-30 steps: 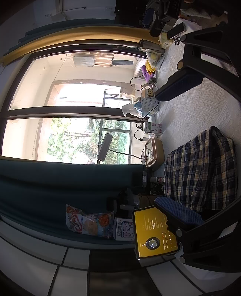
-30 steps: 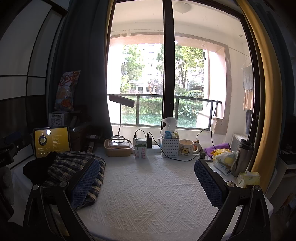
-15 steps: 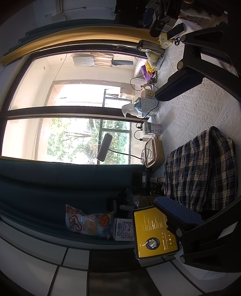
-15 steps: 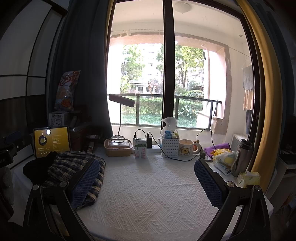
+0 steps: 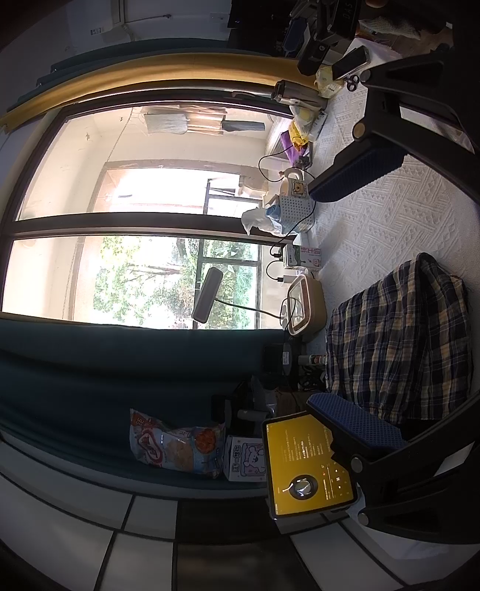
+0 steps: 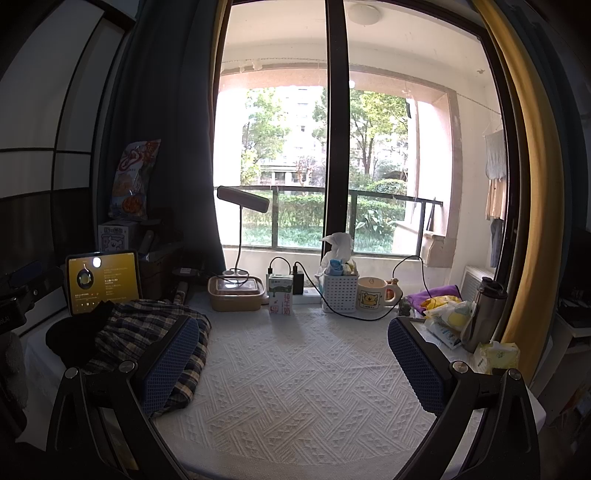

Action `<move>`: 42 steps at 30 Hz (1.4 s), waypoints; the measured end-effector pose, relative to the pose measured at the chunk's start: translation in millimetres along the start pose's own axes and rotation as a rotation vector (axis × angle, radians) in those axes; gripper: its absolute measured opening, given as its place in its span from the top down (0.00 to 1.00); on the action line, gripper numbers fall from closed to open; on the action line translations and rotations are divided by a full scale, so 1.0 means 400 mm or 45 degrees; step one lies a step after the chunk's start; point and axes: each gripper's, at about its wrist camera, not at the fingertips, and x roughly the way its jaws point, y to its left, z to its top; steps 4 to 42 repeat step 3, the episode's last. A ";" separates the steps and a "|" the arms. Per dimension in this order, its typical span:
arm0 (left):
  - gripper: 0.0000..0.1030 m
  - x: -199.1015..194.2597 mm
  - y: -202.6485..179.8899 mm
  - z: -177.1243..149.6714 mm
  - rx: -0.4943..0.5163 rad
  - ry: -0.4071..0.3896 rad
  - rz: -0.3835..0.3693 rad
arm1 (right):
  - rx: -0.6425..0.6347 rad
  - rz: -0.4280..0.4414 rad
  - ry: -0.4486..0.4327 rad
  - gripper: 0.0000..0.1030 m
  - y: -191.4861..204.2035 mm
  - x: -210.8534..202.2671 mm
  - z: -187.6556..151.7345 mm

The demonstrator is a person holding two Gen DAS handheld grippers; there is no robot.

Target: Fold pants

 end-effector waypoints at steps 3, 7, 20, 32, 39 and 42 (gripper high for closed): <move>0.01 -0.005 0.001 0.000 -0.014 -0.006 -0.039 | 0.001 -0.001 0.001 0.00 0.001 0.000 0.000; 0.01 -0.005 0.001 0.000 -0.014 -0.006 -0.039 | 0.001 -0.001 0.001 0.00 0.001 0.000 0.000; 0.01 -0.005 0.001 0.000 -0.014 -0.006 -0.039 | 0.001 -0.001 0.001 0.00 0.001 0.000 0.000; 0.01 -0.005 0.001 0.000 -0.014 -0.006 -0.039 | 0.001 -0.001 0.001 0.00 0.001 0.000 0.000; 0.01 -0.005 0.001 0.000 -0.014 -0.006 -0.039 | 0.001 -0.001 0.001 0.00 0.001 0.000 0.000; 0.01 -0.005 0.001 0.000 -0.014 -0.006 -0.039 | 0.001 -0.001 0.001 0.00 0.001 0.000 0.000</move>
